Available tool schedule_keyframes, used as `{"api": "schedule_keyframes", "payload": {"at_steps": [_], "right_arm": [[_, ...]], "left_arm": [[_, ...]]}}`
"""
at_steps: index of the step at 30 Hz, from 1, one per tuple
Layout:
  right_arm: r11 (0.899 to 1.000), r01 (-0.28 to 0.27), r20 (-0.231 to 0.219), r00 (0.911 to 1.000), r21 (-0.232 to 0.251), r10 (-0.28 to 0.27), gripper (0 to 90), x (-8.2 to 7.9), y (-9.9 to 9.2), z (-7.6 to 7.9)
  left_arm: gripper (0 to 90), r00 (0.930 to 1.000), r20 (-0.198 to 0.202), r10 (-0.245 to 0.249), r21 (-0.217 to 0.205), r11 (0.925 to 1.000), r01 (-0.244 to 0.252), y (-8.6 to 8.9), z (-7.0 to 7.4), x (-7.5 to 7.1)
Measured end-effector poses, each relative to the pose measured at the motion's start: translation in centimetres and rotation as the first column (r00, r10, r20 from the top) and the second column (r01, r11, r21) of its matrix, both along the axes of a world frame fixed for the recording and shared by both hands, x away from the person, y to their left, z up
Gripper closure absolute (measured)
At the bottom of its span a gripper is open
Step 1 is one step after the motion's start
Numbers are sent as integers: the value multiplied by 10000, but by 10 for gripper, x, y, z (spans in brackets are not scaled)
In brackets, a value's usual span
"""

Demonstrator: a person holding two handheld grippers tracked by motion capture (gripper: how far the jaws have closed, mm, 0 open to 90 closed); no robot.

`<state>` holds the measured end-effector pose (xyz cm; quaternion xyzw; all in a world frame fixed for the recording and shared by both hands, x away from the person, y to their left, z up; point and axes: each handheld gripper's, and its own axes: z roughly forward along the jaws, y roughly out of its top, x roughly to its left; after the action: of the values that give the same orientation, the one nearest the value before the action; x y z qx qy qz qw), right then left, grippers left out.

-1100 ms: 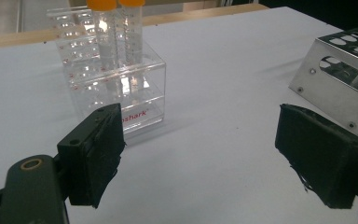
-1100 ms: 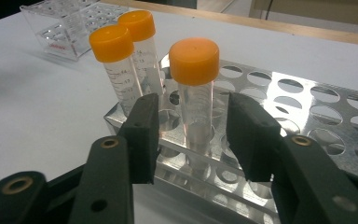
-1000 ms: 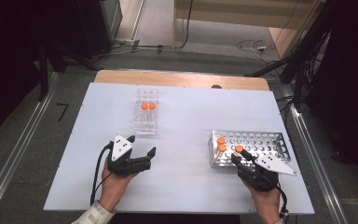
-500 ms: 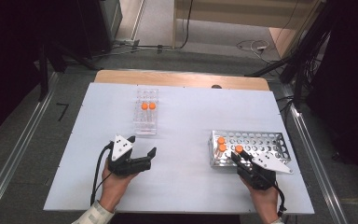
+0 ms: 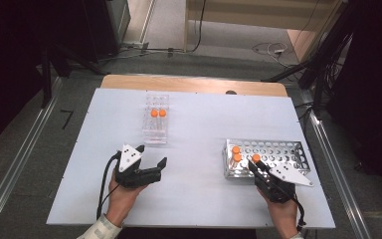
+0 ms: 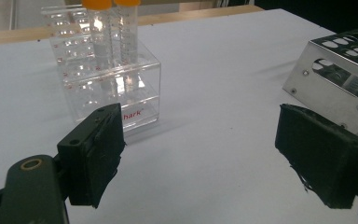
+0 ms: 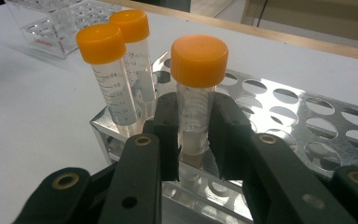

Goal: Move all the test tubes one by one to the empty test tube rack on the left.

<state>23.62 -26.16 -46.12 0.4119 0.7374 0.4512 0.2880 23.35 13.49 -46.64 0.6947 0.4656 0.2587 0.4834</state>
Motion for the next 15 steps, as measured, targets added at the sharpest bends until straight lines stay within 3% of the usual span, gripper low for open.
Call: {"api": "schedule_keyframes", "payload": {"at_steps": [15], "right_arm": [[9997,82,792,9968,232,-100,719,-9,0,22]], "left_arm": [[157,10000,-3,-99,64,9999,99,-2,0,-1]]}}
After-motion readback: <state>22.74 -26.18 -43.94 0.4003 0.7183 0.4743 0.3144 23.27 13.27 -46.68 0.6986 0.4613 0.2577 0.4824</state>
